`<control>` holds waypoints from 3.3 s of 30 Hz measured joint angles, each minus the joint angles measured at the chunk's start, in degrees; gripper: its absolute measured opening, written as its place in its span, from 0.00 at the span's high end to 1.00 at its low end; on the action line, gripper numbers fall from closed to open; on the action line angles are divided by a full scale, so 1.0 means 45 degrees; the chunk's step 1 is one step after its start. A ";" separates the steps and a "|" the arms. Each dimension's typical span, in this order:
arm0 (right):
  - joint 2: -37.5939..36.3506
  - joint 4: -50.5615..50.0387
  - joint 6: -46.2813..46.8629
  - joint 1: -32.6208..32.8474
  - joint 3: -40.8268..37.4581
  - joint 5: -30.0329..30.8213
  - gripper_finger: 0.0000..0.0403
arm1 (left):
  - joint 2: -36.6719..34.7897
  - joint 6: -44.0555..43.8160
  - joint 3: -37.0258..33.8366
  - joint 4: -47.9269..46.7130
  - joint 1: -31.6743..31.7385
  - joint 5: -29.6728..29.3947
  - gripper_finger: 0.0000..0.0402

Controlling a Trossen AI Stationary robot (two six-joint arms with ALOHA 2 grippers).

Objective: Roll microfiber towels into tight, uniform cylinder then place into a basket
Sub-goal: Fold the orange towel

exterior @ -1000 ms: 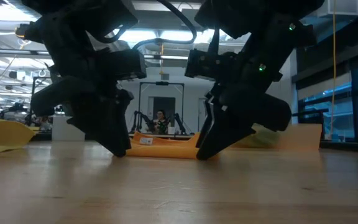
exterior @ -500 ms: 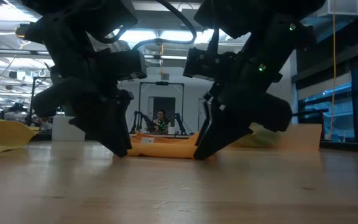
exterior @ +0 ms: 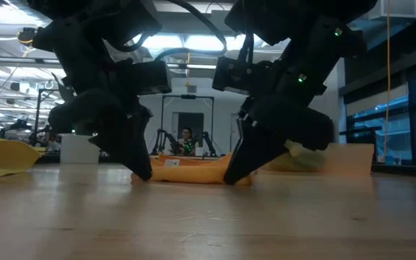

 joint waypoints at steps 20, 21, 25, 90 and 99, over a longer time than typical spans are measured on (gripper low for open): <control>-0.0084 -0.3520 0.1734 -0.0032 0.2024 -0.1512 0.98 | -0.0595 -0.2857 0.2735 -0.3885 0.1959 0.4883 1.00; -0.0168 -0.3757 0.1747 -0.0037 0.2060 -0.1423 0.98 | -0.0595 -0.3070 0.2855 -0.3902 0.2069 0.4885 1.00; -0.0576 -0.4661 0.1810 -0.0010 0.2486 -0.0716 0.98 | -0.0600 -0.3427 0.3233 -0.4217 0.2408 0.4799 1.00; -0.0859 -0.5694 -0.0071 -0.4092 0.2596 -0.2145 0.70 | -0.0197 -0.2872 0.3355 -0.4666 0.4863 0.2948 0.78; -0.0855 -0.6541 -0.0034 -0.4302 0.3022 -0.1454 0.64 | -0.0197 -0.3011 0.3355 -0.4806 0.5078 0.2887 0.78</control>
